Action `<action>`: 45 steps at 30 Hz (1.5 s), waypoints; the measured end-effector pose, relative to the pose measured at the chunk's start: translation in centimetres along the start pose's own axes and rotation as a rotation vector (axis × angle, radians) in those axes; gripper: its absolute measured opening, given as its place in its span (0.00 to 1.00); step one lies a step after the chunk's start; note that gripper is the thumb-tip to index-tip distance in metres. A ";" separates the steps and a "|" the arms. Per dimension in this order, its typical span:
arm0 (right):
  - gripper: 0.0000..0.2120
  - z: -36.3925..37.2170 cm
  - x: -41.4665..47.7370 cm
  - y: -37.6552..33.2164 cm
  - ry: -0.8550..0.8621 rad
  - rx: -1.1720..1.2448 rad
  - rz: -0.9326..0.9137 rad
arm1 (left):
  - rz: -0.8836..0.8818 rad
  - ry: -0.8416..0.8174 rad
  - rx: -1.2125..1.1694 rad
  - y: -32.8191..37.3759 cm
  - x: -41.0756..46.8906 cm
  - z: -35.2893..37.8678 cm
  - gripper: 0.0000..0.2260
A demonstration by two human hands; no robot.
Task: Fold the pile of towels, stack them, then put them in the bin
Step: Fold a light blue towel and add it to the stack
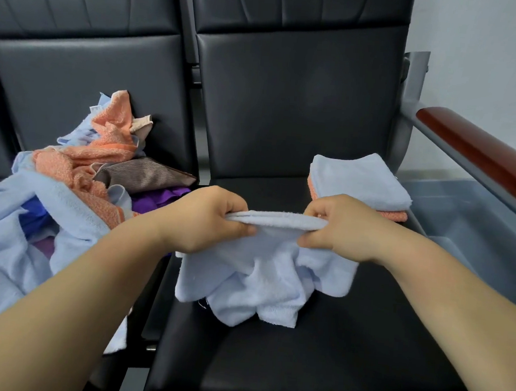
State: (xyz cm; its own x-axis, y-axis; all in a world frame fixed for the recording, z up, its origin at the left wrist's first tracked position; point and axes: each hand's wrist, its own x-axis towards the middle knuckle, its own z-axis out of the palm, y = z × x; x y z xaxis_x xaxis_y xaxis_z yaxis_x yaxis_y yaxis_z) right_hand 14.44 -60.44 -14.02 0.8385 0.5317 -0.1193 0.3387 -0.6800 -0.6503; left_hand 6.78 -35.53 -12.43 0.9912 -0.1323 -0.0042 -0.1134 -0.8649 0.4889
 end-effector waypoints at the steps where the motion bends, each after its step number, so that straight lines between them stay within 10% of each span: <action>1: 0.14 -0.1 0.0 -0.1 -0.016 -0.003 0.002 | 0.016 0.020 -0.004 0.0 0.0 0.0 0.15; 10: 0.13 0.5 -0.2 0.5 -0.181 0.555 -0.007 | -0.047 0.180 -0.299 -0.3 -0.4 -0.6 0.10; 15: 0.16 0.6 0.1 1.1 -0.196 -0.004 0.001 | -0.035 0.016 -0.199 -0.1 -0.6 -1.4 0.14; 19: 0.15 0.2 0.1 1.3 -0.102 0.104 0.020 | -0.060 -0.053 -0.088 -1.1 -0.4 -0.5 0.12; 25: 0.13 0.3 -0.5 0.5 -0.230 0.441 -0.027 | -0.135 0.253 -0.611 -0.4 -0.1 0.9 0.12; 30: 0.12 0.5 -0.2 0.8 -0.190 -0.035 0.036 | -0.031 0.145 -0.404 -0.2 -0.1 0.4 0.15; 35: 0.04 -0.1 -0.2 0.9 -0.088 0.405 0.003 | -0.085 -0.082 -0.071 -1.7 -0.3 -0.6 0.07; 41: 0.15 0.2 -0.1 0.8 -0.150 0.953 -0.071 | -0.147 0.124 -0.518 -1.6 -1.2 -0.8 0.08; 45: 0.21 0.4 -0.3 0.9 -0.266 0.324 -0.018 | -0.129 0.121 -0.779 -0.3 -1.0 -1.0 0.10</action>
State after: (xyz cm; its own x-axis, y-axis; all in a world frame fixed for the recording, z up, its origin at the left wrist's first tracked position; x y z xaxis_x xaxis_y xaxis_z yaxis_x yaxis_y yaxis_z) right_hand 14.31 -61.04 -14.86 0.6797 0.6828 -0.2677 0.1651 -0.4981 -0.8513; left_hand 5.84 -34.68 -11.72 0.9988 0.0376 -0.0299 0.0392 -0.2767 0.9602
